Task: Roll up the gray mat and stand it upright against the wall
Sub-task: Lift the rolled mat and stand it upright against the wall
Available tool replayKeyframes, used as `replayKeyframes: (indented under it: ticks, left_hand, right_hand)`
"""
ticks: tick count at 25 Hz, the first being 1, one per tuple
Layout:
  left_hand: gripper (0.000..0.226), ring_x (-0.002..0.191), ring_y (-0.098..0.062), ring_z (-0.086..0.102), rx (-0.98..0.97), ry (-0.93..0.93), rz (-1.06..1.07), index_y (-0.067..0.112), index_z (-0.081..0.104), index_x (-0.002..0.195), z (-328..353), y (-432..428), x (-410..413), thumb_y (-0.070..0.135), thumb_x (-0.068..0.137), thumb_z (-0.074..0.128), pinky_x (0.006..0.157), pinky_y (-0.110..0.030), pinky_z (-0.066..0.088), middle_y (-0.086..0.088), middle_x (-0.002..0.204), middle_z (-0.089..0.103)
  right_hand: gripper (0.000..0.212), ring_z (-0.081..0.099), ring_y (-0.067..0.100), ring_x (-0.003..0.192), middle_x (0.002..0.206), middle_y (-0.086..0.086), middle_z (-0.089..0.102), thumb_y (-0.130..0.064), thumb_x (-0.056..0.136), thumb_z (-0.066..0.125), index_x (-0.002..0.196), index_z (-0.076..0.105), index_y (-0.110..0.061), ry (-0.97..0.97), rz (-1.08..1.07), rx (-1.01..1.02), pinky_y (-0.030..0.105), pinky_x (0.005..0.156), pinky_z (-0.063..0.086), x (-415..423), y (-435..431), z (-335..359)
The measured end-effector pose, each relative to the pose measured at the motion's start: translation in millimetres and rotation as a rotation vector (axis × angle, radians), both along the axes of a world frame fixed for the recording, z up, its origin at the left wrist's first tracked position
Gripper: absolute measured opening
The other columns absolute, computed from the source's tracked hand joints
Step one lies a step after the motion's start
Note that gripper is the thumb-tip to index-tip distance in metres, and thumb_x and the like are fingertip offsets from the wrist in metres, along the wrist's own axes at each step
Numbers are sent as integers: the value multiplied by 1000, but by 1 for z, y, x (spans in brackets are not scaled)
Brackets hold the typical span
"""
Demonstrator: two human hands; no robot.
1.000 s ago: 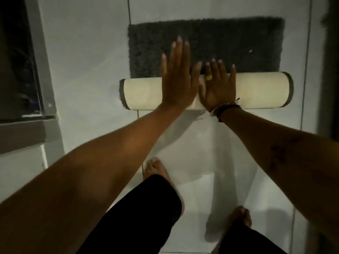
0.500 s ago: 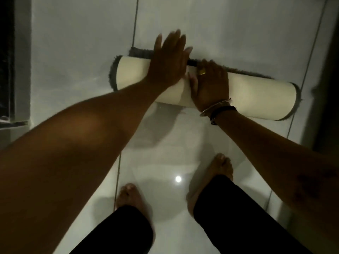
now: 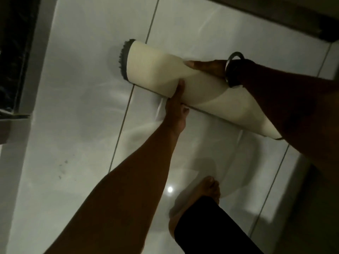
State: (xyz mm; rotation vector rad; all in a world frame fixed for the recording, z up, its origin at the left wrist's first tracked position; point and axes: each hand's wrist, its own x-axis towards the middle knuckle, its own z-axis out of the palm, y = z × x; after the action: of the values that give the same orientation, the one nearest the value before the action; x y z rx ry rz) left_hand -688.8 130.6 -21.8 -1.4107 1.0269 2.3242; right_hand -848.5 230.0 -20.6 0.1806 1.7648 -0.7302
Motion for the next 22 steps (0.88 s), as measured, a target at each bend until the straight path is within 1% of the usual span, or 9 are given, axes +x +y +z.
replayKeyframes:
  ticks: [3,4,7,10,13,17,19,20,22]
  left_hand:
    - [60,131,-35,52,-36,85,-90,20,43,149,26,-19,-13,41,96,62,109,-61,44,-12,145,56]
    - [66,129,-33,54,-66,82,-142,21,45,147,42,-31,-16,39,90,70,106,-61,47,-10,143,58]
    - [60,111,-20,69,-193,154,-269,29,65,123,112,-79,-40,32,67,87,85,-44,62,3,120,74]
    - [50,100,-9,74,-329,300,-427,43,73,101,207,-119,-76,25,57,90,78,-35,63,12,107,78]
    - [71,104,-6,70,-502,389,-527,55,63,107,311,-167,-129,29,48,93,75,-28,62,17,110,73]
    - [91,106,7,65,-631,466,-521,48,53,118,405,-241,-215,32,39,94,74,-17,60,16,117,67]
    - [102,117,-2,63,-650,464,-523,39,51,130,421,-279,-259,31,39,96,82,-23,61,12,126,64]
    - [107,123,-11,61,-649,485,-536,34,49,136,423,-299,-290,32,41,99,89,-33,61,8,131,64]
    - [108,128,-20,59,-649,548,-581,31,48,142,402,-341,-358,30,49,102,98,-52,56,3,137,63]
  right_hand:
    - [95,75,23,89,105,6,77,-85,29,78,105,70,-29,-116,-113,-138,33,71,60,10,7,23]
    - [96,75,24,90,106,7,77,-84,29,79,106,70,-26,-129,-154,-191,36,72,61,15,7,34]
    - [101,69,27,106,120,10,70,-82,42,76,121,64,-21,-22,-229,-402,49,98,52,22,-7,97]
    - [113,59,34,119,133,18,60,-71,47,82,136,50,-9,80,-258,-611,54,105,45,3,-36,182]
    - [112,60,32,116,129,17,59,-68,45,86,132,48,-8,207,-162,-788,50,96,53,-52,-79,290]
    - [116,56,32,121,132,16,57,-56,48,91,140,38,-11,301,-40,-849,50,94,55,-147,-153,401]
    - [117,53,34,125,137,18,54,-50,50,93,144,34,-11,334,31,-841,59,98,49,-196,-194,429]
    - [114,53,30,126,138,13,55,-50,50,92,144,36,-16,375,60,-819,55,99,50,-228,-212,433]
    - [99,56,10,122,132,-10,60,-52,51,91,136,43,-38,422,90,-784,30,95,54,-294,-249,427]
